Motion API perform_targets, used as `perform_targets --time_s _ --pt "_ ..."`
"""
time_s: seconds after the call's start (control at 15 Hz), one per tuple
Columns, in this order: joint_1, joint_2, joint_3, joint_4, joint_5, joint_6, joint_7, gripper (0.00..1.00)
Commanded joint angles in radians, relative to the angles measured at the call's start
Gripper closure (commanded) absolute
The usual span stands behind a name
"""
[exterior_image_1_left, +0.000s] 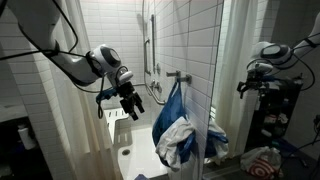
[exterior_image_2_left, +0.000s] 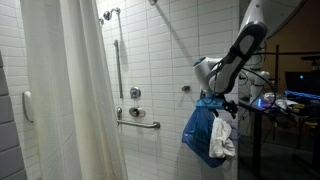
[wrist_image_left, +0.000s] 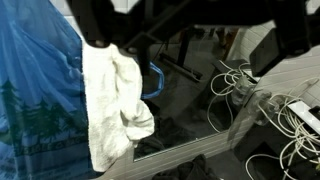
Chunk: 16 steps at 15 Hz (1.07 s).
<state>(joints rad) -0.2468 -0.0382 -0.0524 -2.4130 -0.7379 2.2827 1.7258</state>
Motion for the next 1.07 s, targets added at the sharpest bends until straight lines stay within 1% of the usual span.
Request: perform_targets --time_s 0.0,0.2,0.53,0.6,0.67,0.8,0.87,1.0 --pt "0.040 0.060 -0.035 0.062 -0.023 -0.050 0.047 0.00" --pt "0.053 0.104 -0.058 0.092 -0.027 -0.068 0.052 0.00" --pt "0.067 0.174 -0.093 0.118 -0.041 -0.046 0.034 0.00" --pt "0.065 0.178 -0.098 0.111 -0.029 -0.013 0.000 0.00" --pt "0.062 0.180 -0.096 0.096 0.001 0.043 -0.075 0.00" --pt "0.063 0.192 -0.100 0.082 0.004 0.113 -0.166 0.00" --pt "0.065 0.197 -0.102 0.076 0.001 0.143 -0.197 0.00" --pt "0.073 0.207 -0.110 0.059 -0.041 0.219 -0.237 0.00"
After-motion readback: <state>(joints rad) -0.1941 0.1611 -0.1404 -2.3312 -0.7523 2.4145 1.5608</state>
